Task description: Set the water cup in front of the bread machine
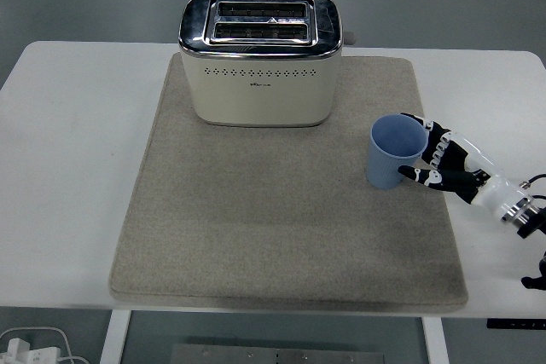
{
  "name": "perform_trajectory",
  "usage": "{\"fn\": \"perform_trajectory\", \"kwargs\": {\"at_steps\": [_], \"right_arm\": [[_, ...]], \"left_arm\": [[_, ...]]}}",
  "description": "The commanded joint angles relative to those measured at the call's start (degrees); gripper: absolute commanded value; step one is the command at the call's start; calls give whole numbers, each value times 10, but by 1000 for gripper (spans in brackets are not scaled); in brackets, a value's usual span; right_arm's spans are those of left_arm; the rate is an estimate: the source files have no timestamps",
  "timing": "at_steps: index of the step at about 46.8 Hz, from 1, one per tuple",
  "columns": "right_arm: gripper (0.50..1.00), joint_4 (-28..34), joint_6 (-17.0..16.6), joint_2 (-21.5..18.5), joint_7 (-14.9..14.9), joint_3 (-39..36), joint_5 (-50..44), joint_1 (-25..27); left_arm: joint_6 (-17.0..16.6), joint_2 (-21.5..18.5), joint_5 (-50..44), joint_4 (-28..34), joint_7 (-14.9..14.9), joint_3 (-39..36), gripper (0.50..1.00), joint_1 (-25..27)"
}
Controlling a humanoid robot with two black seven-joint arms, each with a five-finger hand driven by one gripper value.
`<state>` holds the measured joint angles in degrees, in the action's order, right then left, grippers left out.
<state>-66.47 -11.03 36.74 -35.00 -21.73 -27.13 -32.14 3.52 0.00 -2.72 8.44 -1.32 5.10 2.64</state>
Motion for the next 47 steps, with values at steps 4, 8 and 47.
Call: {"fn": "perform_trajectory", "kwargs": {"at_steps": [4, 8, 47], "right_arm": [[928, -4, 13, -4, 0, 3, -8, 0], [928, -4, 14, -11, 0, 3, -8, -1], [928, 9, 36, -47, 0, 4, -7, -13]], "left_arm": [[0, 0, 0, 0, 1, 0, 1000, 0], [0, 0, 0, 0, 0, 0, 1000, 0], [0, 0, 0, -2, 0, -1, 1000, 0]]}}
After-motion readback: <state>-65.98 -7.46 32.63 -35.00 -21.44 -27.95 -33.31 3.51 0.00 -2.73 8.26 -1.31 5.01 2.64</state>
